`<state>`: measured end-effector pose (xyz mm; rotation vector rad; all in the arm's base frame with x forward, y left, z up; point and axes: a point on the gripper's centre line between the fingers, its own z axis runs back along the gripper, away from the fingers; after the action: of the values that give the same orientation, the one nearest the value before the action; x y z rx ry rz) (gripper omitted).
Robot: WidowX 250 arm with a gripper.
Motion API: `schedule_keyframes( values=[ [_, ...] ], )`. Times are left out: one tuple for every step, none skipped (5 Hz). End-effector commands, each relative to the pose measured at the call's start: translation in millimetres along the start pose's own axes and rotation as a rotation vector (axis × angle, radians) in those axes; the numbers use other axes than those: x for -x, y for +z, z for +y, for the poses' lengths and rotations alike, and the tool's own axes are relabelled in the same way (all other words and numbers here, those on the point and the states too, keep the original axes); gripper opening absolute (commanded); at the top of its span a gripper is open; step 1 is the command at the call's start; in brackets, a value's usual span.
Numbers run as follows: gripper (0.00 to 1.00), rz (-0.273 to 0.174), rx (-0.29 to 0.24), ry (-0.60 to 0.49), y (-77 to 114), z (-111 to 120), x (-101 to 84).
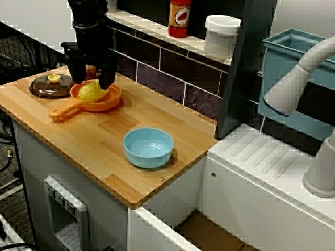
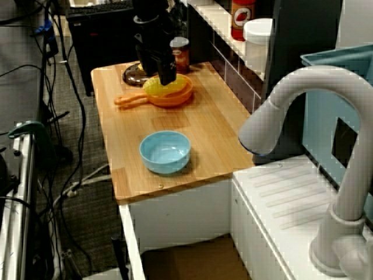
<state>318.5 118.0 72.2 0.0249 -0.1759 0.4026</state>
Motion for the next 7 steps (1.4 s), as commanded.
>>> schedule_keyframes(
  values=[
    [1.00, -0.058, -0.030, 0.026, 0.3, 8, -9.6],
    [1.00, -0.040, -0.018, 0.061, -2.0, 8, -7.4],
    [1.00, -0.030, -0.022, 0.073, -6.2, 8, -6.8],
    [1.00, -0.031, -0.043, 0.075, -10.9, 8, -6.8],
    [1.00, -0.030, -0.056, 0.083, -14.6, 9, -6.7],
    [0.00, -0.031, -0.058, 0.089, -16.6, 10, -4.7],
    [0.00, -0.038, -0.058, 0.095, -16.4, 10, -2.2]
  ],
)
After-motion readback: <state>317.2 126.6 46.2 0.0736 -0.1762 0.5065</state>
